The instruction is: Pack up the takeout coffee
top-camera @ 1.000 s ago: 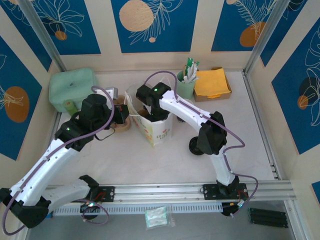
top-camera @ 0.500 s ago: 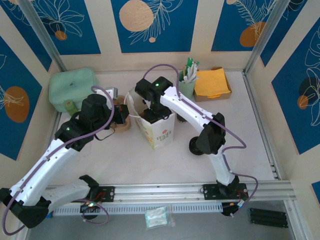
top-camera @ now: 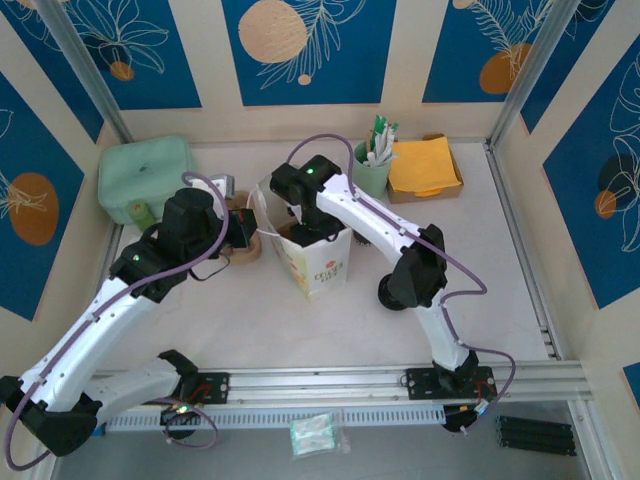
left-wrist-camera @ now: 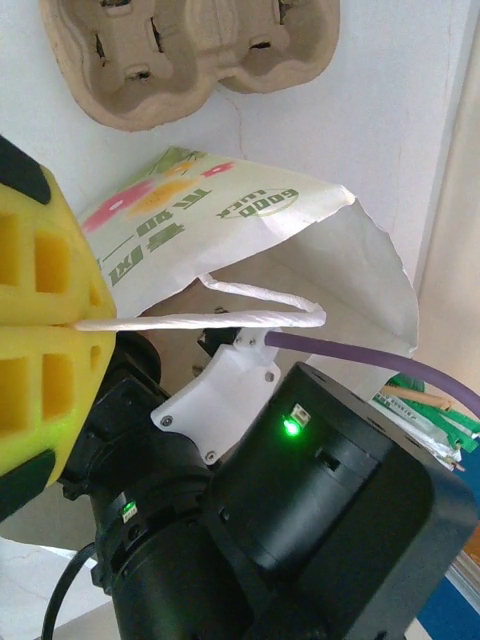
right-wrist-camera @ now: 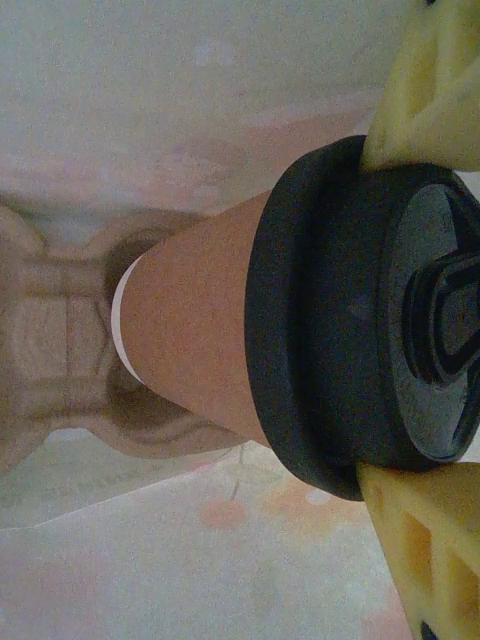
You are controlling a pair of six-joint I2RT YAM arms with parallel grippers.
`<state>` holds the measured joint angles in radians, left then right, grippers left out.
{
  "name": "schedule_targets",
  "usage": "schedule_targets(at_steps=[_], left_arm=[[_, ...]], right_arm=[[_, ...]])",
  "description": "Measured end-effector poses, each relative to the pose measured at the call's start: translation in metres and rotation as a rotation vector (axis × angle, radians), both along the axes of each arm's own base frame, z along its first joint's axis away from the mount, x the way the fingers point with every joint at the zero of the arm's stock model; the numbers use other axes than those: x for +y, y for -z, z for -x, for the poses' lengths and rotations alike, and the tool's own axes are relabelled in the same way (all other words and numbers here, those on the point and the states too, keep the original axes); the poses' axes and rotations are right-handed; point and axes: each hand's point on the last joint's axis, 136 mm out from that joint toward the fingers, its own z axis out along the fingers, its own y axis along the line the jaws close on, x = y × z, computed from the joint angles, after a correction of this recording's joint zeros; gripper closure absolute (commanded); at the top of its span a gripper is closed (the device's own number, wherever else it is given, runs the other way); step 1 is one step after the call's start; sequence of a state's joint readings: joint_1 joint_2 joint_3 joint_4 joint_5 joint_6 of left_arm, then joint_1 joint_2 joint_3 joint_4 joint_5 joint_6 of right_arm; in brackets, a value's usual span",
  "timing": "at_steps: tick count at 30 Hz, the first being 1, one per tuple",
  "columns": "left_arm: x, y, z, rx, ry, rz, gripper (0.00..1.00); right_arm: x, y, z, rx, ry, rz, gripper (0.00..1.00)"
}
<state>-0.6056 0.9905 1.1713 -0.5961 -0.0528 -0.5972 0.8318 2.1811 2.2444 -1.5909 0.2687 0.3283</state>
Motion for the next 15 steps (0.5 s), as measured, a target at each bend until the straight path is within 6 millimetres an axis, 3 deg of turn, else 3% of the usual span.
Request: schedule_targets(at_steps=[15], left_arm=[[0.001,0.002,0.001,0.006,0.0,-0.004,1.0]], right_arm=[[0.001,0.011,0.003,0.035,-0.007,0.013,0.38]])
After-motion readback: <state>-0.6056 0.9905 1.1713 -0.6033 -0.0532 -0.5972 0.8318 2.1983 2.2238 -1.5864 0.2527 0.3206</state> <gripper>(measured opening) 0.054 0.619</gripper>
